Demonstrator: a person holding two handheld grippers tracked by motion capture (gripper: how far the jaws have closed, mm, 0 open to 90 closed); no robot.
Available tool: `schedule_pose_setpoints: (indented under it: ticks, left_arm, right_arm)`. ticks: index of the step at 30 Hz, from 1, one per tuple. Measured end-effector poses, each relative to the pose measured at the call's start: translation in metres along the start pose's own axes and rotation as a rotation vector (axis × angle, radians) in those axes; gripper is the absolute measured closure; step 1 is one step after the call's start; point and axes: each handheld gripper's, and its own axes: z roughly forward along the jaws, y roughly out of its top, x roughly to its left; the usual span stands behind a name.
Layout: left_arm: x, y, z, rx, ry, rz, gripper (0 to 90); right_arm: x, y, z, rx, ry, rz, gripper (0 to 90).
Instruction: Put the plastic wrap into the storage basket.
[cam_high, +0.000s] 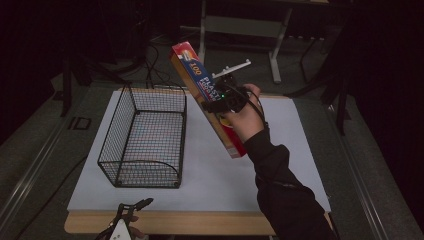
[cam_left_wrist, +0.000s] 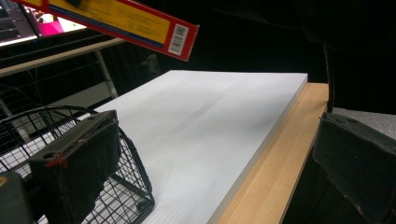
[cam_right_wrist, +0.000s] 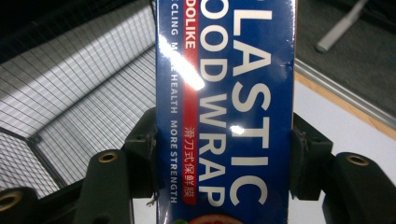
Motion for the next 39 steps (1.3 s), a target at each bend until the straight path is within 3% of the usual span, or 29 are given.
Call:
schedule_pose_setpoints:
  ticks: [3, 7, 12, 24, 35, 39]
  left_arm:
    - [0.0, 0.0, 0.0, 0.001, -0.001, -0.002, 1.5]
    - [-0.001, 0.001, 0.0, -0.002, -0.006, 0.002, 1.5]
    - [-0.002, 0.001, -0.001, -0.008, -0.007, 0.0, 1.4]
    - [-0.001, 0.001, -0.001, -0.006, -0.007, -0.001, 1.5]
    - [0.0, 0.002, -0.005, -0.015, -0.008, 0.0, 1.5]
    - [0.0, 0.002, -0.005, -0.017, -0.004, -0.001, 1.5]
  right_arm:
    - [0.009, 0.008, 0.003, -0.005, 0.016, -0.001, 40.3]
    - [0.02, 0.017, 0.007, -0.019, 0.003, -0.022, 40.3]
    - [0.031, 0.023, 0.01, -0.067, 0.023, -0.019, 40.3]
    - [0.06, 0.038, 0.021, -0.161, 0.05, 0.02, 40.3]
    - [0.092, 0.053, 0.048, -0.206, 0.051, 0.014, 40.2]
    - [0.107, 0.059, 0.062, -0.234, 0.064, 0.033, 40.2]
